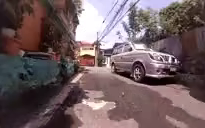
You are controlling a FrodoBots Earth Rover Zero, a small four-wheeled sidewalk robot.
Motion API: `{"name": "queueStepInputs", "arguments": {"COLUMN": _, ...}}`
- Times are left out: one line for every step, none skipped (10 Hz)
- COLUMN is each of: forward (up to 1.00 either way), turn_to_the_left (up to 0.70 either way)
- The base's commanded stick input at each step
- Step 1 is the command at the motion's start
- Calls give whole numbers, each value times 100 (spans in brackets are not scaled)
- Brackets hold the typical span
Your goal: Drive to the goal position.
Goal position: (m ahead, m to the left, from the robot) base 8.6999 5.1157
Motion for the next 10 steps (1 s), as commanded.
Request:
{"name": "queueStepInputs", "arguments": {"forward": 100, "turn_to_the_left": 0}}
{"name": "queueStepInputs", "arguments": {"forward": 100, "turn_to_the_left": 0}}
{"name": "queueStepInputs", "arguments": {"forward": 100, "turn_to_the_left": 0}}
{"name": "queueStepInputs", "arguments": {"forward": 100, "turn_to_the_left": 0}}
{"name": "queueStepInputs", "arguments": {"forward": 100, "turn_to_the_left": 0}}
{"name": "queueStepInputs", "arguments": {"forward": 100, "turn_to_the_left": 0}}
{"name": "queueStepInputs", "arguments": {"forward": 100, "turn_to_the_left": -3}}
{"name": "queueStepInputs", "arguments": {"forward": 100, "turn_to_the_left": -20}}
{"name": "queueStepInputs", "arguments": {"forward": 100, "turn_to_the_left": -27}}
{"name": "queueStepInputs", "arguments": {"forward": 100, "turn_to_the_left": -27}}
